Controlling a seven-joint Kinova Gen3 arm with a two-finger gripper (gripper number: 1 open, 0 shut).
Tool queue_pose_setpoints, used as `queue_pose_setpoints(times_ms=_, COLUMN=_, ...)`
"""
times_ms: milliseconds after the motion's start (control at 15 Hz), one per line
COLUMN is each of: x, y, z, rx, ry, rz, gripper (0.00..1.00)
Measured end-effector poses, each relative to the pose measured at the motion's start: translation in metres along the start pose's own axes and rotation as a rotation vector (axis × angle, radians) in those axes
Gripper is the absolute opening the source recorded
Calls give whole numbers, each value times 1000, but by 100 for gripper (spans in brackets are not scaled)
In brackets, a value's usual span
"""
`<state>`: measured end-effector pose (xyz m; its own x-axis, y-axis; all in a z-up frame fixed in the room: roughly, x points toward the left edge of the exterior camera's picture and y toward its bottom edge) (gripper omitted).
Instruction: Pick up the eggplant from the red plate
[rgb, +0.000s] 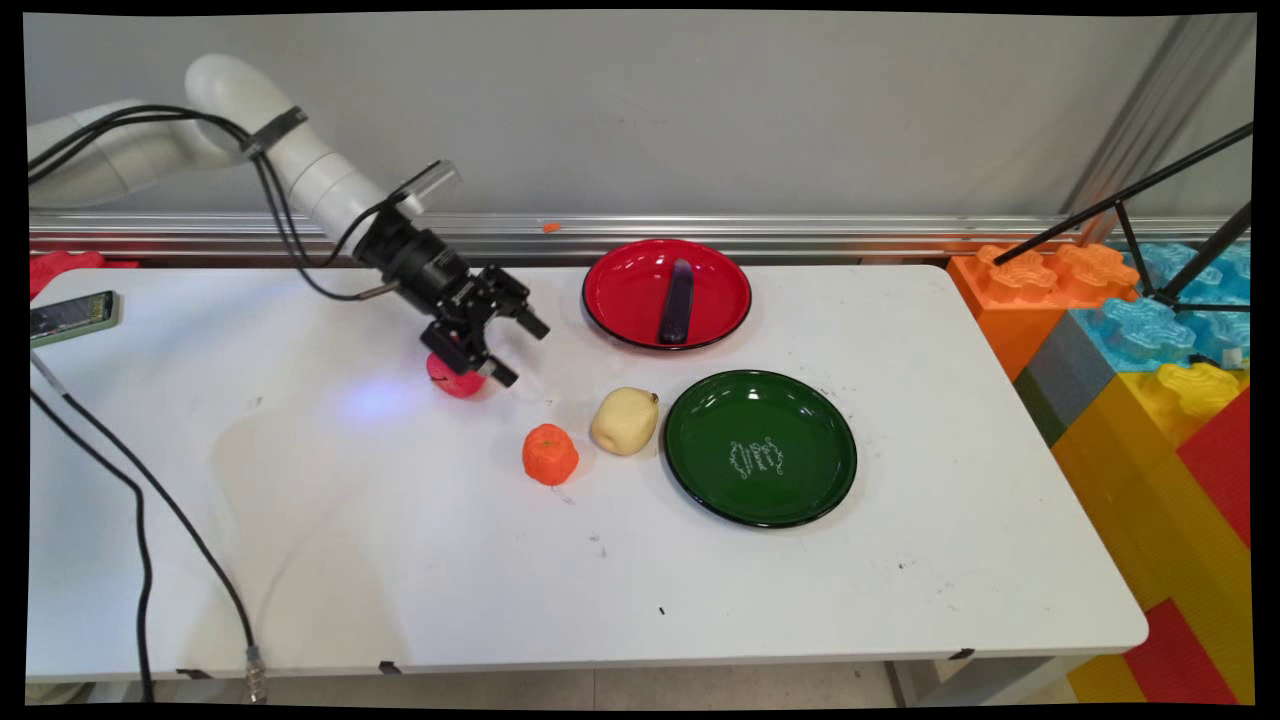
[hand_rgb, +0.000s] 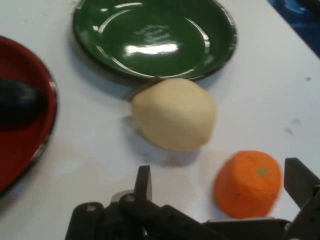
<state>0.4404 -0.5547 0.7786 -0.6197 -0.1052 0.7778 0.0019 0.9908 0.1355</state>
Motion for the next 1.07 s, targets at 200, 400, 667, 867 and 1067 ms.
queue_pose_setpoints(times_ms=200, x=6, y=-17, z=2, rx=37, ry=6, rz=-12, gripper=100)
queue_pose_setpoints(times_ms=400, x=14, y=-38, z=8, rx=77, ry=11, rz=-25, gripper=100)
queue_pose_setpoints(times_ms=667, x=23, y=-60, z=19, rx=121, ry=14, rz=-49, gripper=100)
queue_pose_setpoints(times_ms=867, x=31, y=-73, z=30, rx=148, ry=17, rz=-73, gripper=100)
queue_pose_setpoints(times_ms=1067, x=40, y=-83, z=44, rx=175, ry=17, rz=-106, gripper=100)
